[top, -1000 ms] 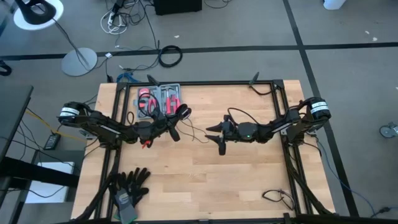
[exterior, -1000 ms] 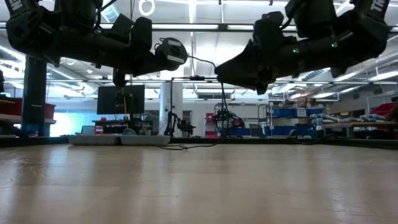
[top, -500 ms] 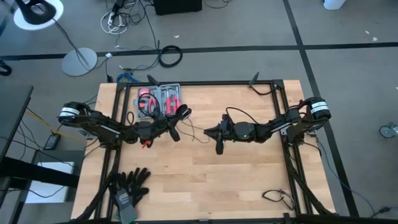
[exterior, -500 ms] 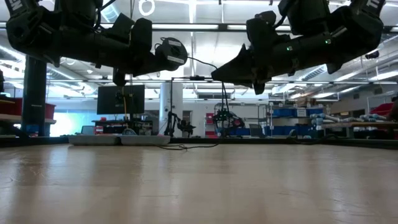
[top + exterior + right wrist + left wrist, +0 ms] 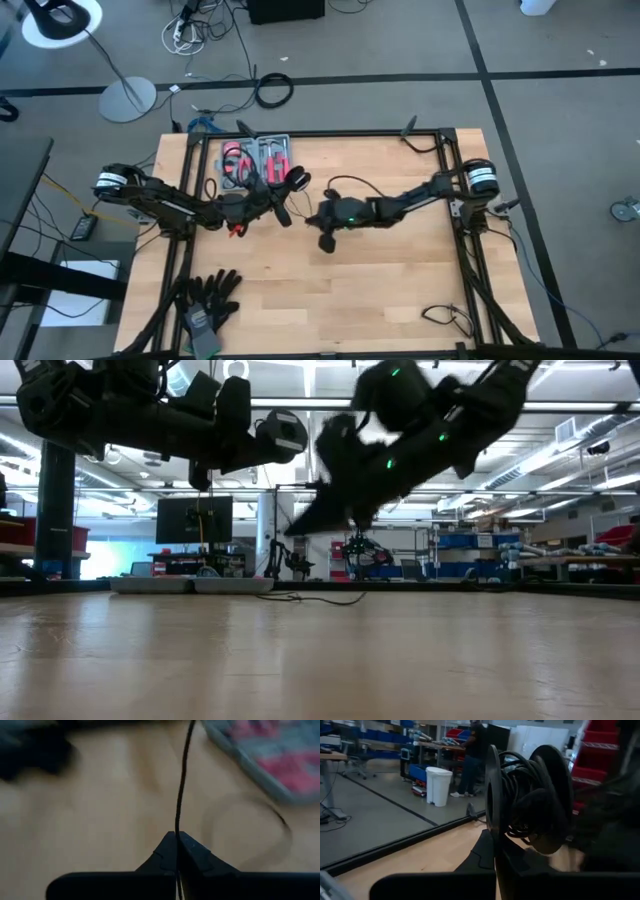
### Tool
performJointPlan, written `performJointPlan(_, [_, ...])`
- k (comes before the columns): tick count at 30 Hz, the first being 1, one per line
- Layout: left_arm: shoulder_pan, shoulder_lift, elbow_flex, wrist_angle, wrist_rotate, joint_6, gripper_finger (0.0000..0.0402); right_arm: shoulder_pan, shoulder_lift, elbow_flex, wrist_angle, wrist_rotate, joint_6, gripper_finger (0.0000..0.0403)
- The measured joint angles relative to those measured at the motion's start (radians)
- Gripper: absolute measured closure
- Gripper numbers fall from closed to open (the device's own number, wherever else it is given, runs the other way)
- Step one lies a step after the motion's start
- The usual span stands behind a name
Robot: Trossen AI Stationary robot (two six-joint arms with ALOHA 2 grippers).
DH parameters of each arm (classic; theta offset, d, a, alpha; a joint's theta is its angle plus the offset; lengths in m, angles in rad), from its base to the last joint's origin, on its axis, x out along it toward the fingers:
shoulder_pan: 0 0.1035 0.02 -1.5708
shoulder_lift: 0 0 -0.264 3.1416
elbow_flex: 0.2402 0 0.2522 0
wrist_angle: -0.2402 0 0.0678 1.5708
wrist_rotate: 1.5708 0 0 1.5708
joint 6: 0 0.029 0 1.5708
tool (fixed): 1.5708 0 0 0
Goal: Coil cords
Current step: Coil the black wire onto the spool
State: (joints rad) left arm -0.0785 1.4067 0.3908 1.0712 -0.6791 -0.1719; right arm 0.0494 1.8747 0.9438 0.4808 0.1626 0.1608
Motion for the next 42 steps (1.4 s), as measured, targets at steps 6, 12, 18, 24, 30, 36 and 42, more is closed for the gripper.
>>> performJointPlan(6, [-0.033, 0.0, -0.002, -0.06, 0.019, 0.007, 0.0402, -0.022, -0.021, 0.034, -0.239, 0.167, 0.056, 0.0401])
performJointPlan(12, [-0.034, 0.0, -0.002, -0.095, 0.014, 0.002, 0.0402, -0.036, -0.157, 0.034, -0.417, 0.364, 0.047, 0.0402])
performJointPlan(18, [-0.036, 0.0, 0.008, -0.126, 0.094, 0.004, 0.0402, -0.086, -0.248, 0.034, -0.391, 0.396, -0.031, 0.0402])
performJointPlan(24, [-0.04, 0.0, 0.041, -0.201, 0.086, 0.01, 0.0402, -0.086, -0.266, 0.034, -0.311, 0.347, -0.098, 0.0403])
performJointPlan(30, [-0.04, 0.0, 0.102, -0.387, -0.004, 0.011, 0.0402, -0.031, -0.26, 0.034, -0.14, 0.312, -0.177, 0.0403])
performJointPlan(36, [-0.04, 0.0, 0.149, -0.476, -0.088, 0.015, 0.0402, -0.021, -0.258, 0.034, -0.038, 0.209, -0.175, 0.0402])
performJointPlan(42, [-0.04, 0.0, 0.18, -0.481, -0.15, 0.044, 0.0402, -0.021, -0.257, 0.034, -0.021, 0.146, -0.102, 0.0386])
